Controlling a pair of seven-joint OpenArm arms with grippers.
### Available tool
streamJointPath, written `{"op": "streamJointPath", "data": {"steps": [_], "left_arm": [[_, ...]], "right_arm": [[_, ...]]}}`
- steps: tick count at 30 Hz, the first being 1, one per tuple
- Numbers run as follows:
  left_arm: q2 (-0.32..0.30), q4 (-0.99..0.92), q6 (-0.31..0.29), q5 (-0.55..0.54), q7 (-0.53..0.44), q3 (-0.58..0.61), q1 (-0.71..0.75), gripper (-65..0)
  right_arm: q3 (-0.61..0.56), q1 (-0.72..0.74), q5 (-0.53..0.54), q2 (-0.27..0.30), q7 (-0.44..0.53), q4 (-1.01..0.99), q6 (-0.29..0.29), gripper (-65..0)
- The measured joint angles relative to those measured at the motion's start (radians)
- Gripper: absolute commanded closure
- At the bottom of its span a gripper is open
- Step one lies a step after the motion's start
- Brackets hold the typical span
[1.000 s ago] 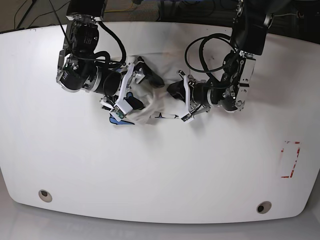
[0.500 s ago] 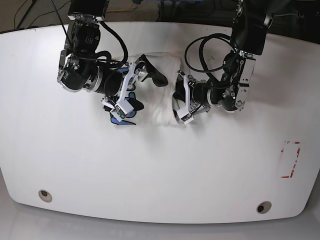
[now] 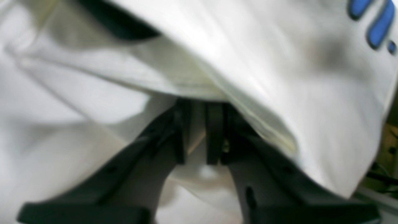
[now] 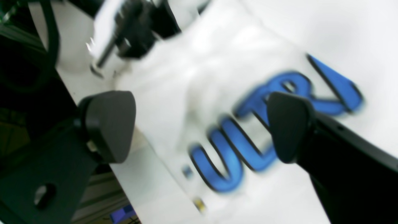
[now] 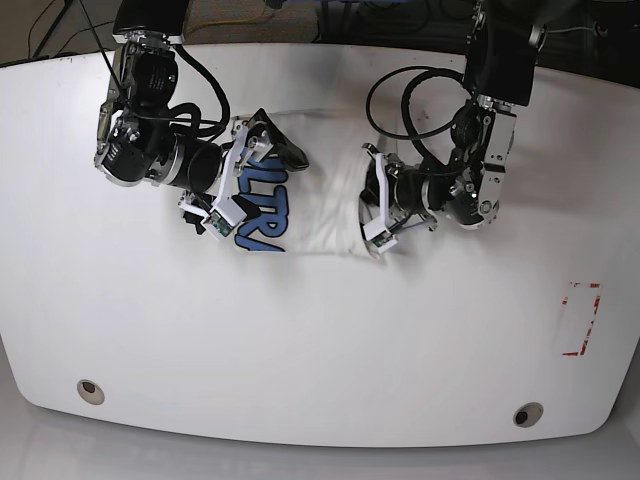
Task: Layout the t-shirt on the table in an organized manner, then fold the t-shirt properly
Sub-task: 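Fold the shirt strip in half, bringing the grippers together, then regrasp the folded bundle edges with both grippers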
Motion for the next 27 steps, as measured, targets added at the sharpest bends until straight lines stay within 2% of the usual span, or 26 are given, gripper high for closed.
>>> {"op": "streamJointPath", "data": {"steps": [6,9,18,21,25,27], "left_arm": [[-0.005,0.085,0.003,0.01,0.011,-0.065,0.006,-31.7],[-0.005,0.145,0.003,0.011,0.014,-0.093,0.007,-36.0],[0.002,0.337,0.0,0.003,0.015,-0.209,0.008,-36.8],[0.017,0.403,0.0,-0.006,0.014,-0.325,0.005,-36.8],[0.076,0.441,0.008,-0.026,0.005,-0.507,-0.01,-36.8],[0.096,0.443,0.01,-0.043,0.005,-0.551,-0.01,-36.7]], "right_arm": [[0.002,0.0,0.0,0.017,0.001,0.0,0.0,-64.7],[0.002,0.0,0.0,0.027,0.002,0.0,0.0,-64.7],[0.001,0.0,0.0,0.037,0.064,0.0,0.0,-64.7],[0.001,0.01,-0.003,0.042,0.078,-0.002,0.0,-64.7],[0.001,0.04,-0.029,0.042,0.098,-0.011,0.0,-64.7],[-0.002,0.057,-0.069,0.037,0.1,-0.016,0.0,-64.7]]}}
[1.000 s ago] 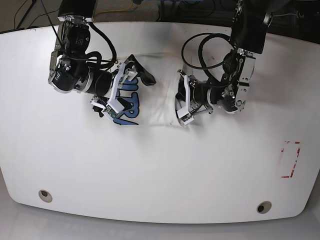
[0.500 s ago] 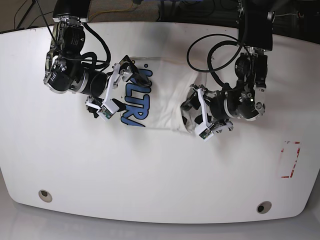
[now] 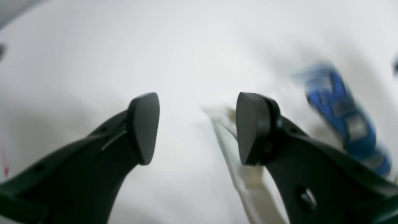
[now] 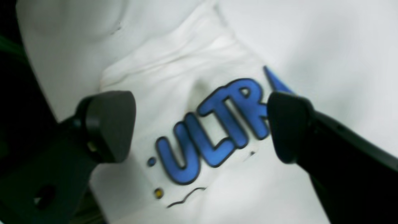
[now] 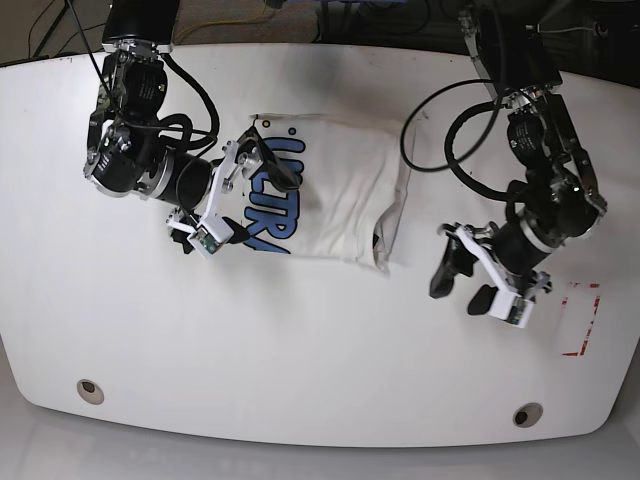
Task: Layout the t-shirt on the table in an organized manner, then fold the t-shirt properly
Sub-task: 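Regrasp the folded bundle edges with both grippers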
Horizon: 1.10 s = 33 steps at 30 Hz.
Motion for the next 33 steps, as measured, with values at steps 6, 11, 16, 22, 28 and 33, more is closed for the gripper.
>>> {"op": "streamJointPath", "data": {"steps": [6,11,16,22,28,33], "left_arm": [[-0.002,0.0,-0.008,-0.07,0.043,0.101,0.043,-36.5],[-0.006,0.001,-0.01,-0.105,0.053,0.243,0.088,-35.6],[-0.009,0.0,-0.01,-0.045,0.057,0.338,0.157,-21.8],[-0.02,-0.008,-0.01,0.143,0.061,0.468,0.208,-7.6],[-0.048,-0.007,-0.01,0.259,-0.026,0.579,0.269,-7.4],[-0.106,-0.035,-0.011,0.332,-0.08,0.661,0.316,-7.4]], "right_arm": [[-0.005,0.032,-0.129,-0.005,0.056,-0.006,0.0,-63.9],[-0.074,0.064,-0.229,0.006,0.163,-0.038,0.001,-47.4],[-0.143,0.095,-0.301,-0.005,0.269,-0.134,0.003,-19.7],[-0.17,0.098,-0.418,-0.002,0.44,-0.296,0.0,-5.5],[-0.194,0.093,-0.466,0.008,0.618,-0.446,0.0,-8.6],[-0.194,0.099,-0.476,0.003,0.746,-0.549,0.0,-8.1]]}}
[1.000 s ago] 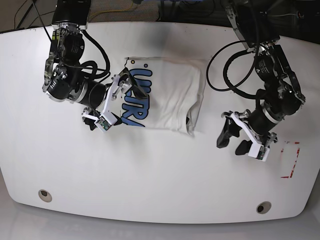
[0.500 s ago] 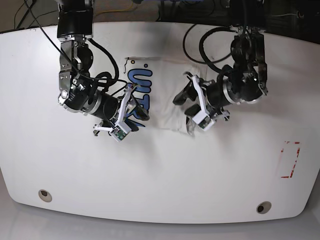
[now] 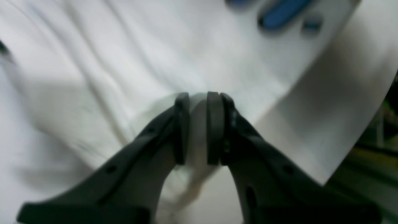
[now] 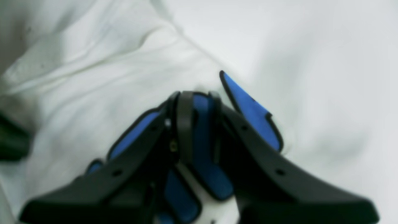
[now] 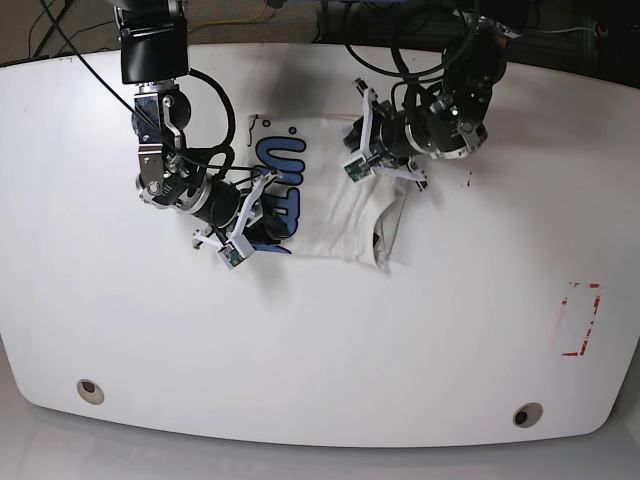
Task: Layout the t-shirt on the table in an organized manner, then fold the t-shirt properly
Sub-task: 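Regrasp the folded bundle edges with both grippers, then fold the bundle over again with both grippers toward the printed lettering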
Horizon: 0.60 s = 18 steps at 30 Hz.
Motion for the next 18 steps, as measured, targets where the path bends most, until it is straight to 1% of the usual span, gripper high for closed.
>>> {"op": "streamJointPath", "data": {"steps": [3,4,6,9,13,14,16,18], "left_arm": [[-0.029,-0.039,0.0,0.01,-0.024,0.036,0.005,-7.4],[-0.035,-0.055,0.0,0.008,-0.048,0.042,0.003,-7.4],[-0.046,-0.08,0.0,-0.008,-0.079,0.045,-0.003,-7.4],[-0.058,-0.127,-0.013,-0.04,-0.113,0.045,-0.034,-7.4],[-0.059,-0.184,-0.023,-0.051,-0.12,0.051,-0.098,-7.4],[-0.059,-0.198,-0.026,-0.051,-0.122,0.052,-0.113,-7.4],[-0.059,-0.224,-0.05,-0.046,-0.122,0.052,-0.146,-7.4],[-0.061,-0.244,-0.052,-0.045,-0.121,0.051,-0.174,-7.4]], "right_arm": [[0.001,-0.003,0.001,0.009,0.05,-0.04,0.0,-8.1],[0.001,-0.005,0.004,0.016,0.06,-0.047,0.001,-8.1],[0.003,-0.016,0.008,0.031,0.068,-0.049,0.001,-8.1],[0.02,-0.048,0.049,0.046,0.068,-0.04,-0.011,-8.1],[0.058,-0.122,0.092,0.045,0.07,0.012,-0.013,-8.1],[0.063,-0.143,0.091,0.045,0.069,0.032,-0.015,-8.1],[0.064,-0.19,0.089,0.047,0.069,0.072,-0.013,-8.1],[0.064,-0.236,0.089,0.047,0.068,0.111,-0.011,-8.1]]}}
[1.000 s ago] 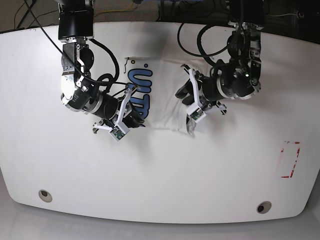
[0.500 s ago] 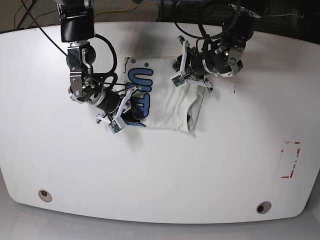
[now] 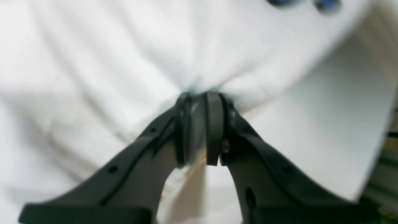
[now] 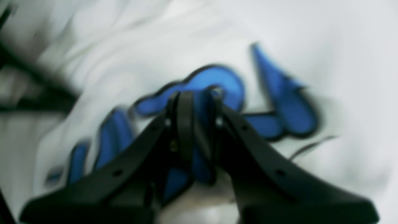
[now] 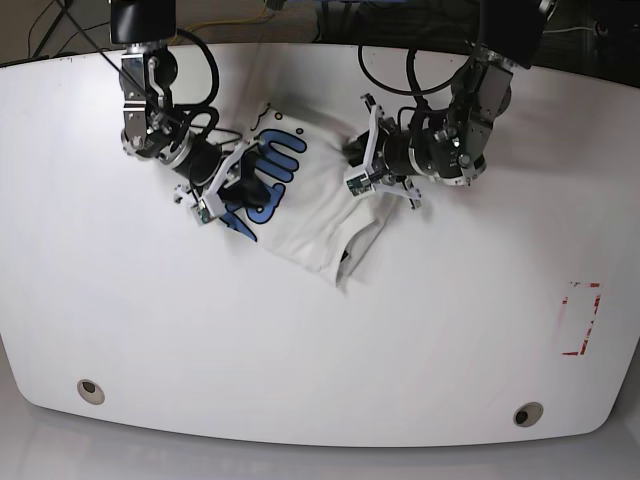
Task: Layout the t-shirt on the table in an organized manner, then fold the t-shirt properly
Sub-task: 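Fold the bundle over again with both grippers toward the printed lettering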
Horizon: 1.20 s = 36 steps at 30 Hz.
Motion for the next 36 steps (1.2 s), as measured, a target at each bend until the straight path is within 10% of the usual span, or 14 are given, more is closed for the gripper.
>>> {"op": "streamJointPath", "data": {"steps": [21,36], "left_arm": [[0.024,0.286,0.008,0.048,0.131,-0.035,-0.092,-7.4],[0.139,0.213,0.011,0.054,0.082,-0.071,0.072,-7.5]], "right_arm": [[0.062,-0.169,0.014,-0.027,-0.17,0.475,0.021,-8.4],[0.115,0.042,-0.001,-0.019,-0.206,0.15,0.011,-8.4]]}}
